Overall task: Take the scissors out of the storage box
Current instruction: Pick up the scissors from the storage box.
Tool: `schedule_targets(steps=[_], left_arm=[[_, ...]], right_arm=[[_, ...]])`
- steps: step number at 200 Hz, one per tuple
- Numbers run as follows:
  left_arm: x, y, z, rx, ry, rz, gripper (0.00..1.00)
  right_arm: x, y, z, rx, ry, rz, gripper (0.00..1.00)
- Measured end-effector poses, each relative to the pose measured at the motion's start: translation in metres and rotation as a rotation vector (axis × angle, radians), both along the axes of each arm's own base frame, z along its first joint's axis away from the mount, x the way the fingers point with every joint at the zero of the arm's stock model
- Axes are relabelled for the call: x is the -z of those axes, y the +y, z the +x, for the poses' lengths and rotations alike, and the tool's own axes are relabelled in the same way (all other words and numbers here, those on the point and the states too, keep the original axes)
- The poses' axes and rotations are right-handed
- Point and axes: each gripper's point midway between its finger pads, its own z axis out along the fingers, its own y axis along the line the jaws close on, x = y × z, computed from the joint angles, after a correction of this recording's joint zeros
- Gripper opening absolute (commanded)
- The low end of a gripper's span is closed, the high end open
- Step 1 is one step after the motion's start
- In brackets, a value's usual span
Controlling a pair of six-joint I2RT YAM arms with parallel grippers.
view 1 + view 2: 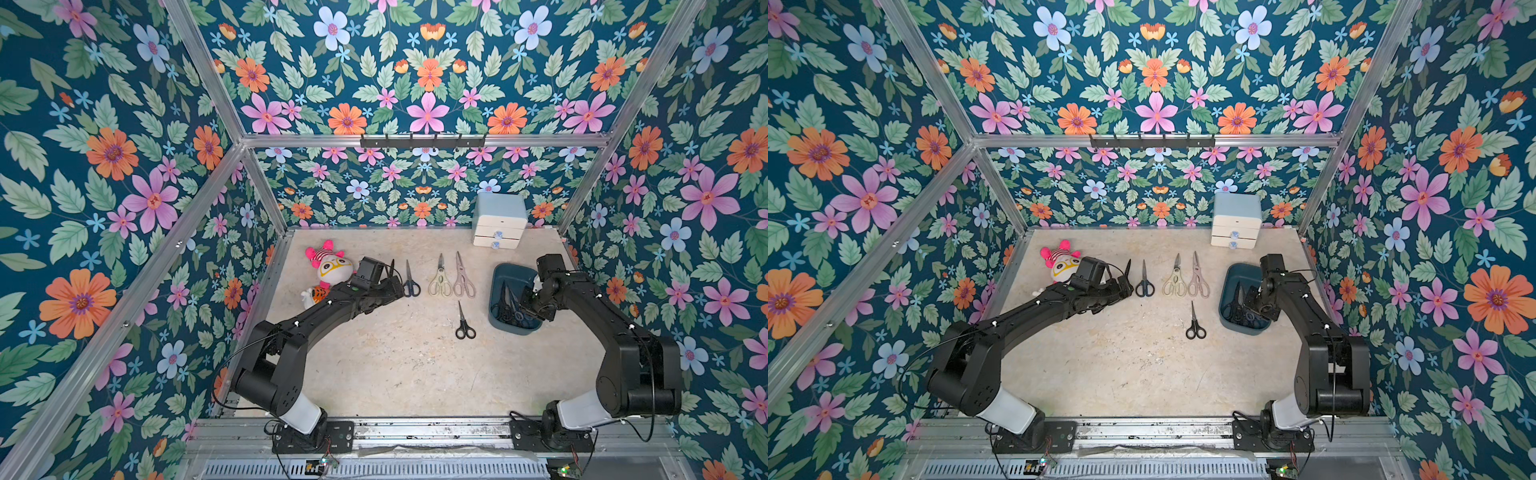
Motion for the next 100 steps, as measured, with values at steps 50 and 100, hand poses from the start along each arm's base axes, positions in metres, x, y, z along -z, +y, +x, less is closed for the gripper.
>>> schedule_targets(steps=[50,100], left_arm=[[0.001,-0.001,-0.005,0.004,0.014,0.004,0.99],[-0.002,0.006,-0.011,-0.016,0.003,0.013,0.99]], right_arm=[[0.022,0.003,0.008,-0.024,0.011,0.015,0.27],[0.033,0.007,0.015,-0.040,0.011,0.033,0.27]])
